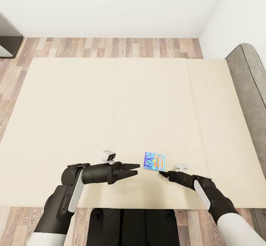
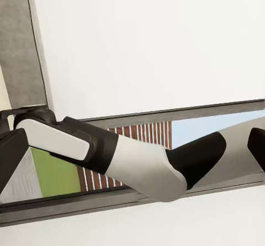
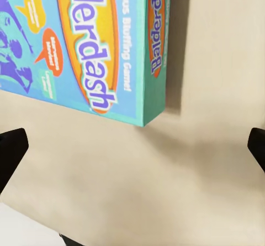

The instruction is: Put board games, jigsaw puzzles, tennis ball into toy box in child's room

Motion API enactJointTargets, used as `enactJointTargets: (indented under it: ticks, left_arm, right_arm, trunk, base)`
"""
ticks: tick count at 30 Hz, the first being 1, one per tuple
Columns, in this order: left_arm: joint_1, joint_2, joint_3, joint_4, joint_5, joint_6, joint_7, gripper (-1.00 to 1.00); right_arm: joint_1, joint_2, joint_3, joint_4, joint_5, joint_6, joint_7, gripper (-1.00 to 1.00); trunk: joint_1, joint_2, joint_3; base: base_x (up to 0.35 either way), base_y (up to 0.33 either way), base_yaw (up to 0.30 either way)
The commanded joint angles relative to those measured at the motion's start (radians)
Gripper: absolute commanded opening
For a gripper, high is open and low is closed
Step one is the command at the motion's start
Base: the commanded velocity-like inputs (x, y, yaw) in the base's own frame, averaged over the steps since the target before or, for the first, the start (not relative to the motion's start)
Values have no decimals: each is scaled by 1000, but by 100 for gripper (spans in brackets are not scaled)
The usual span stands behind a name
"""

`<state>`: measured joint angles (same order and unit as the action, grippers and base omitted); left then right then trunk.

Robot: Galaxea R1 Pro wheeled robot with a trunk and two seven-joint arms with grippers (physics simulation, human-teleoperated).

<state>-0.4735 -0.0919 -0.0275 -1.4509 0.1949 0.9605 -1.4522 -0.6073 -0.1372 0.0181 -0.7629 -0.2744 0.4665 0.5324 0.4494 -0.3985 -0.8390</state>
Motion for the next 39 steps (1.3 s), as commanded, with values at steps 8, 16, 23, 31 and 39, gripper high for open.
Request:
enactJointTargets:
  ticks: [8,16,23,31,39]
  left_arm:
    - [7,34,23,7,-20,-10,10,100]
    - [7,46,10,7,-38,-9,11,100]
    - [7,47,7,7,-40,-9,12,100]
    - [7,47,7,7,-40,-9,12,100]
    - [7,47,8,7,-40,-9,11,100]
  right_arm:
    - [-9,33,-32,-35,8,-26,-24,100]
    - [-9,41,-61,-79,-13,-70,0,100]
    - [-9,41,-64,-81,-14,-73,1,100]
    - [-9,41,-64,-81,-14,-72,1,100]
    - [-9,41,-64,-81,-14,-74,2,100]
  trunk:
    - [1,-2,-1]
    - [1,-2,-1]
    - [1,-2,-1]
    - [1,-2,-1]
    - [1,-2,-1]
  base:
    - [0,0,0]
    - [0,0,0]
    - [0,0,0]
    - [0,0,0]
    - [0,0,0]
